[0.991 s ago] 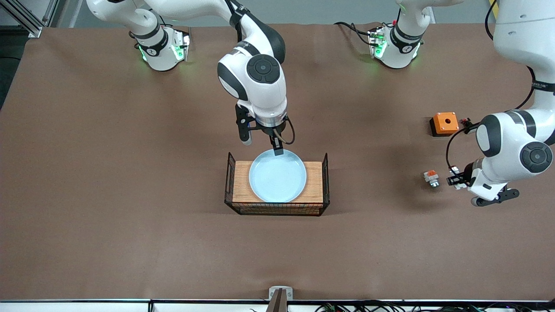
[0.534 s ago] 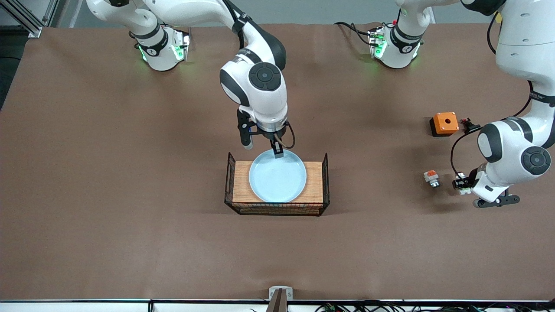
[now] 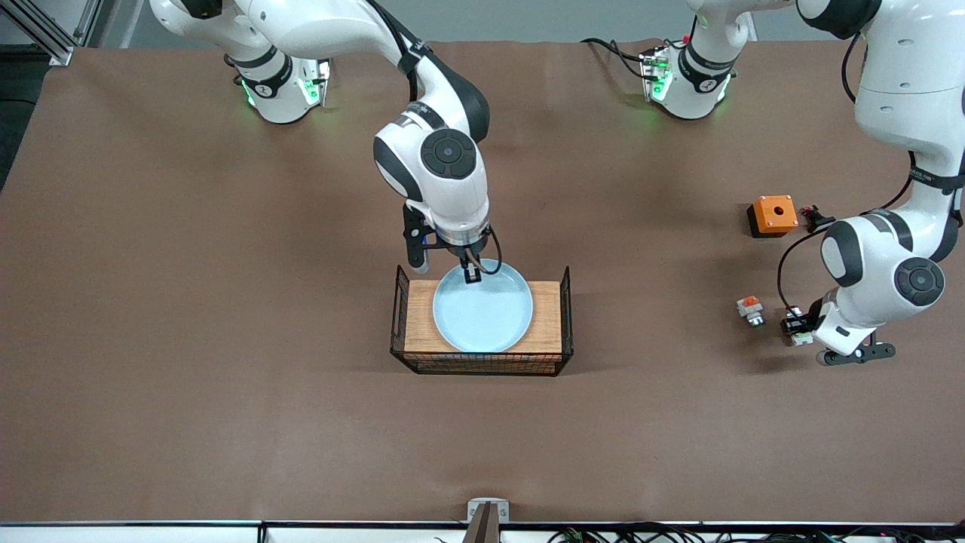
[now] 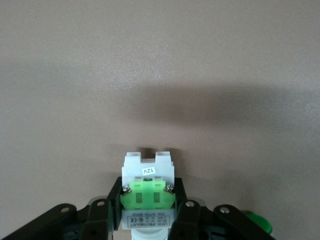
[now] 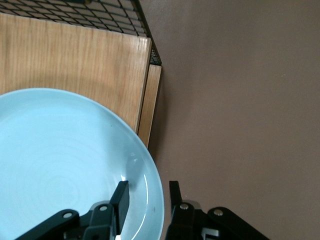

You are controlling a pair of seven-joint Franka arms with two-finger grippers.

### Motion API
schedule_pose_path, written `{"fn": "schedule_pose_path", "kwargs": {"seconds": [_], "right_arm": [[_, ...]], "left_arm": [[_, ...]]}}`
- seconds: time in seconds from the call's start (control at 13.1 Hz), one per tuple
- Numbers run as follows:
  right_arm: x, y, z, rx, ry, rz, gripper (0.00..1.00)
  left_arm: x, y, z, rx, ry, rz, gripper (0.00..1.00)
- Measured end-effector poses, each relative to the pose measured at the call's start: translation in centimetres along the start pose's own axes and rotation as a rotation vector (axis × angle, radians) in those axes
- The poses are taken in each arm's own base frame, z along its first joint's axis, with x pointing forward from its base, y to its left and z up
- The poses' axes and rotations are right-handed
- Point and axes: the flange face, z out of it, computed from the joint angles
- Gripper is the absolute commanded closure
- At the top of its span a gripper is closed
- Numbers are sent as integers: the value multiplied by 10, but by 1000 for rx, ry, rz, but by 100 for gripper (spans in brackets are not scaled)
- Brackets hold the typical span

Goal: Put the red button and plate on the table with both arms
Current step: 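Lower the green button by the red button while the right gripper nears the plate, then grasp the plate rim with the right gripper while the left gripper withdraws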

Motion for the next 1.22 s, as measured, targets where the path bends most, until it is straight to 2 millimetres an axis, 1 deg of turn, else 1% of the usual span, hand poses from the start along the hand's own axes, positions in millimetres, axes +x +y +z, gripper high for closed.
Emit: {"fn": "schedule_pose_path", "kwargs": {"seconds": [0.08, 0.15, 0.23, 0.3, 0.38, 0.46, 0.61, 0.76, 0.84, 0.99, 1.22], "right_arm": [[-2, 1, 0, 4, -4, -4, 77], [-4, 1, 1, 7, -7, -11, 83], [-6, 3, 3, 7, -6, -23, 87], [-7, 3, 5, 6, -6, -38, 92], [-7, 3, 7, 5, -5, -46, 99], [-7, 3, 7, 6, -5, -49, 100], [-9, -1, -1, 21, -12, -49, 100], [-9, 0, 0, 21, -12, -50, 100], [-9, 0, 0, 21, -12, -50, 100], [-9, -1, -1, 21, -12, -50, 100], [-10, -1, -6, 21, -13, -50, 100]], "left_arm": [[0, 0, 3, 0, 0, 0, 23], [0, 0, 4, 0, 1, 0, 4], [2, 0, 2, 0, 7, 0, 1], [4, 0, -2, 0, 18, 0, 1], [8, 2, -11, -2, 33, 2, 1], [12, 5, -25, -7, 49, 5, 1], [17, 19, -69, -26, 60, 20, 1], [15, 32, -129, -43, 71, 36, 1], [11, 37, -159, -49, 75, 38, 1], [-1, 40, -211, -54, 75, 43, 1], [-24, 52, -277, -61, 62, 69, 1]]}}
